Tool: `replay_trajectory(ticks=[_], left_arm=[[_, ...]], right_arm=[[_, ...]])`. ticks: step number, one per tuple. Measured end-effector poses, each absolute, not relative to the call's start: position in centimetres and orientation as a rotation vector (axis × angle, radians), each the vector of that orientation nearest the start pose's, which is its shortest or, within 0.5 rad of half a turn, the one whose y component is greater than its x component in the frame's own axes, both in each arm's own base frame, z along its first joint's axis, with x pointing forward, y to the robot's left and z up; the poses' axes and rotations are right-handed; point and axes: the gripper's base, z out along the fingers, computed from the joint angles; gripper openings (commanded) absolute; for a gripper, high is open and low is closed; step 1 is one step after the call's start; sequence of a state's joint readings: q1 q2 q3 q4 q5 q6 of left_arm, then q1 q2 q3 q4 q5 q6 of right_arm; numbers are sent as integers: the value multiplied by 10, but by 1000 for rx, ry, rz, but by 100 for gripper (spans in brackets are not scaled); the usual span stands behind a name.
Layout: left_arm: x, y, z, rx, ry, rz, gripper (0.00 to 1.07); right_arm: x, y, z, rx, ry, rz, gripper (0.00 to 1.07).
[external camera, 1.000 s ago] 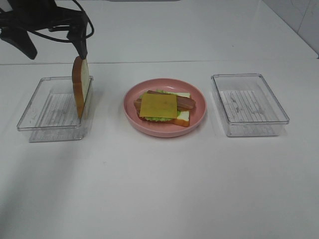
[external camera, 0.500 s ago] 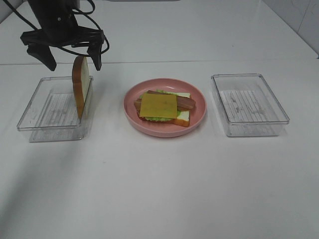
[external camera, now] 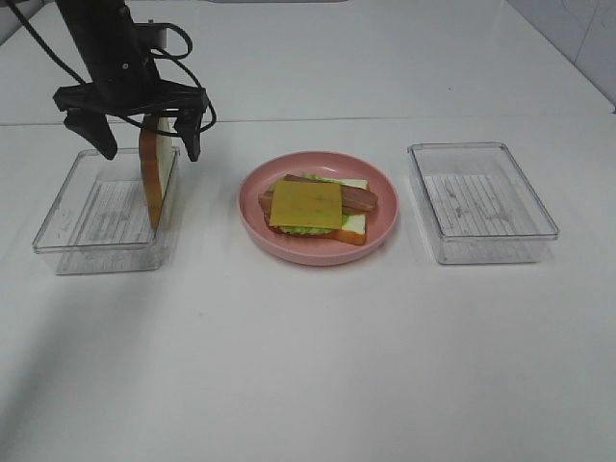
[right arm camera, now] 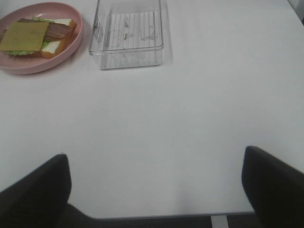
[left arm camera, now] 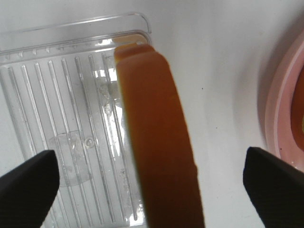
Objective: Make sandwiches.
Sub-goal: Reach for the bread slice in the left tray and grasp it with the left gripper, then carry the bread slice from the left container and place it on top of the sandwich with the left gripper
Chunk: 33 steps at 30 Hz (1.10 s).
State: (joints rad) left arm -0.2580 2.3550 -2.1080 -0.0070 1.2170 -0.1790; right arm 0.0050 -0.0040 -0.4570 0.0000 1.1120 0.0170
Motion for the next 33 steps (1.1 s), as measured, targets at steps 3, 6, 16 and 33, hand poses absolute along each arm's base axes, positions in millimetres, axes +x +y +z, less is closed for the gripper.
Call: replay_trajectory(ticks=[3,6,16,33], left_arm=[[479,-127,187,117,2953,-71,86],[480,-127,180,119,2967,-67,60],[481,-123,175,117,2969,3,0],[471,-127,218,-10,2915,-131,0]], right_arm=[[-3,0,261,13,2135,13,94],[-3,0,261,13,2135,13,94],[-3,0,261,13,2135,13,94],[-3,0,261,13,2135,13,94]])
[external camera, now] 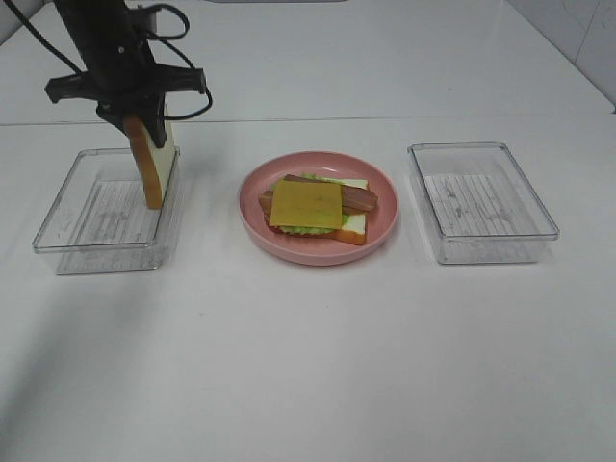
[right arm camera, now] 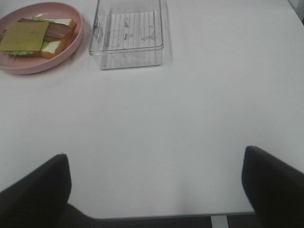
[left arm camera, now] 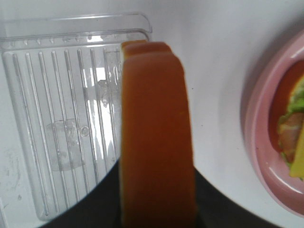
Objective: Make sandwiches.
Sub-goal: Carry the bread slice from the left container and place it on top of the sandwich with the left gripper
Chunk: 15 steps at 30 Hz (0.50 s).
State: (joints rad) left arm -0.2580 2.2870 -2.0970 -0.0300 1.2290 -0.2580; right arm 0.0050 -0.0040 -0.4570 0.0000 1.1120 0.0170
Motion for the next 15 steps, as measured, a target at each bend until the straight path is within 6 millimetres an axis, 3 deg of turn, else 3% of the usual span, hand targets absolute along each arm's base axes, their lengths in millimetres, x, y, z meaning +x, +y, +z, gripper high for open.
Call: replay_trajectory(ticks=[2,3,4,7,10,14,15], left_arm=[[460,-126,252,-19,2856,-183,0],[460,-126,252,-19,2856,-183,0],[450,-125,274,-19,2823,-218,0],[431,-124,299,23,2792,-256,0],[415,-124,314,90,2780,-303,0],[406,-127,313,145,2798,-384,0],[402,-134,306,189,2819,-485,0]], right_arm=[[-3,0,261,13,2135,13,94],[-3,0,261,13,2135,13,94],[-3,0,261,13,2135,13,94],[-3,0,261,13,2135,13,94],[-3,0,261,13,2135,13,94],[-3,0,261,13,2135,13,94],[-3,0,261,13,2135,13,94]])
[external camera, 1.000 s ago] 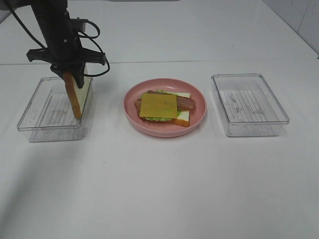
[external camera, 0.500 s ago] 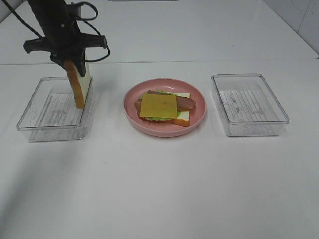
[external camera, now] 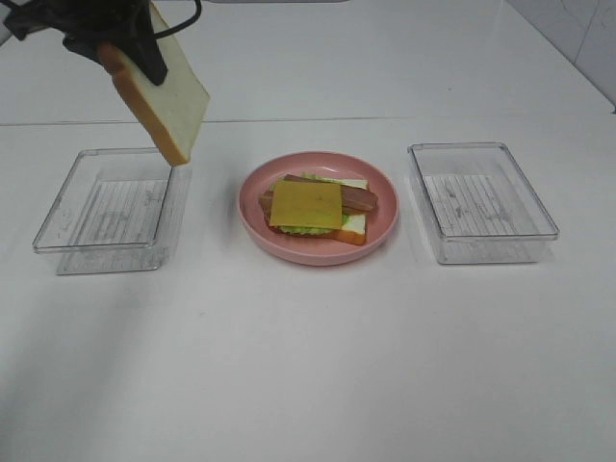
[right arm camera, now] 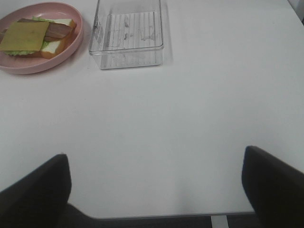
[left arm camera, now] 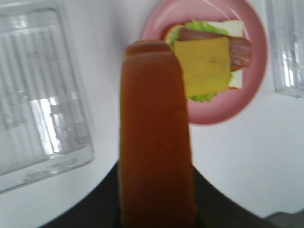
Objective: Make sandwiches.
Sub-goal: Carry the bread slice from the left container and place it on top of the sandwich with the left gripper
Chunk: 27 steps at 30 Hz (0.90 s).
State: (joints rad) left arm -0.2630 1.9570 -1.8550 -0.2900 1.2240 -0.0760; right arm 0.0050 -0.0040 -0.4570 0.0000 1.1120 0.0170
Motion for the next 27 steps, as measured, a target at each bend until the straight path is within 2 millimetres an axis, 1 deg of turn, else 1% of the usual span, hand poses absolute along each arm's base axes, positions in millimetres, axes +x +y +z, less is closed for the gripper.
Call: replay_trajectory(ticks=[1,2,3,4,5,6,7,8,9,10,11,14,16,17,18,19,22,23,24,27], left_arm=[[402,-134,306,189,2819,-485,0],[400,-142,298,234,2813,-619,0],[400,-145,294,249,2798,-678,0],[400,-145,294,249,2798,-678,0],[401,-154,285,283,2747,-825,0],[402,-158,281,298,2720,-879,0],[402,-158,281,298,2720,-879,0],[406,-165,271,328,2650,-981,0],[406,-165,271,328,2650,-981,0],[411,-172,260,373,2587,-1055,0],[417,-177,249,367,2554,-1122,0],[419,-179,244,359,2543,-1147,0],[430,-185,220,292,2510,-1245,0],[430,-185,220,292,2510,-1245,0],[433,-186,214,269,2509,-1263,0],[436,-189,202,227,2517,-1281,0],[437,-190,197,216,2522,-1283,0],[438,-195,187,207,2541,-1282,0],[438,-201,180,209,2550,-1277,0],[438,-205,177,215,2552,-1273,0]], right_arm=[[-3,0,261,13,2135,13,94],[-3,0,261,13,2135,13,94],[-3,0,261,13,2135,13,94],[-3,0,261,13,2135,13,94],[-3,0,261,13,2135,13,94],[-3,0,261,13,2135,13,94],[-3,0,261,13,2135,13,94],[-3,0,261,13,2135,13,94],[-3,0,261,13,2135,13,94],[-3,0,261,13,2135,13,94],[-3,0,261,13,2135,13,94],[-3,0,261,13,2135,13,94],[-3,0,261,13,2135,13,94],[-3,0,261,13,2135,13,94],[-3,0,261,13,2135,13,94],[-3,0,261,13,2135,13,94],[-3,0,261,13,2135,13,94],[-3,0,261,13,2135,13,94],[-3,0,261,13,2135,13,94],[-3,0,261,13,2135,13,94]])
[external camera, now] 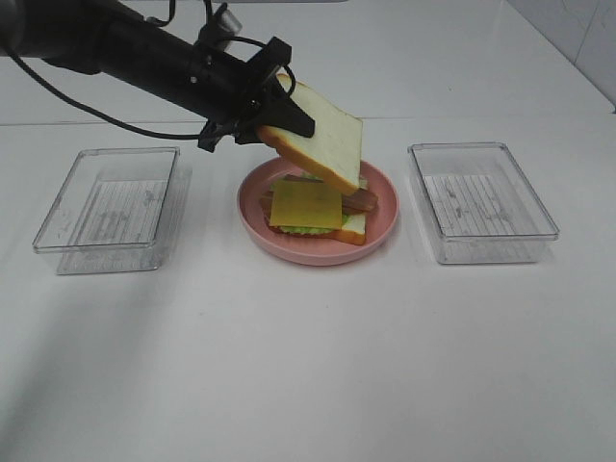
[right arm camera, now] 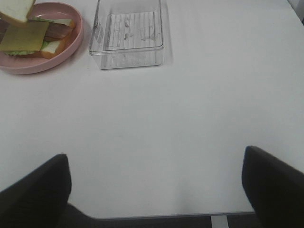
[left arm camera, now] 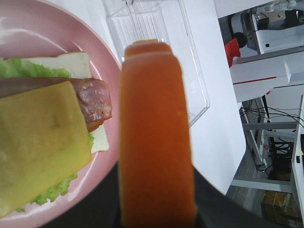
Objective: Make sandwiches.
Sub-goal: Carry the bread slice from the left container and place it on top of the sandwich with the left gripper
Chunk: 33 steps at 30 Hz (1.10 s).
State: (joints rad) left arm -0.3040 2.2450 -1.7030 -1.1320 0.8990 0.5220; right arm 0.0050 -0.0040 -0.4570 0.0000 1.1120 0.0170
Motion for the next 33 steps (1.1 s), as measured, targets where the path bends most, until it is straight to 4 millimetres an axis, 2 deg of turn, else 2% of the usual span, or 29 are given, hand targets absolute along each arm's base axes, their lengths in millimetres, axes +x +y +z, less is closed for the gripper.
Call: replay_trajectory(ticks=[2,5,7,12,26,27,28,29,30,31,32,33], left_arm=[[440,-221,171,231,2555,-1266,0],[440,-224,168,231,2565,-1262,0],[444,-236,154,240,2619,-1228,0],[449,-239,140,241,2672,-1163,0],[450,-237,132,245,2705,-1110,0],[450,-237,132,245,2705,-1110,7],[450,-237,132,245,2705,-1110,7],[450,-237,132,246,2704,-1110,14],[451,-237,132,248,2703,-1107,32],[451,-237,132,248,2703,-1107,32],[451,-237,132,251,2707,-1099,55],[451,-237,132,251,2707,-1099,55]], right_arm=[[-3,0,261,13,2135,13,94],[-3,0,261,13,2135,13,94],[-3,0,261,13,2135,13,94],[-3,0,261,13,2135,13,94],[-3,0,261,13,2135,13,94],[-3,0,261,13,2135,13,94],[-3,0,261,13,2135,13,94],[-3,0,261,13,2135,13,94],[-3,0,261,13,2135,13,94],[-3,0,261,13,2135,13,94],[-3,0,261,13,2135,13,94],[-3,0,261,13,2135,13,94]])
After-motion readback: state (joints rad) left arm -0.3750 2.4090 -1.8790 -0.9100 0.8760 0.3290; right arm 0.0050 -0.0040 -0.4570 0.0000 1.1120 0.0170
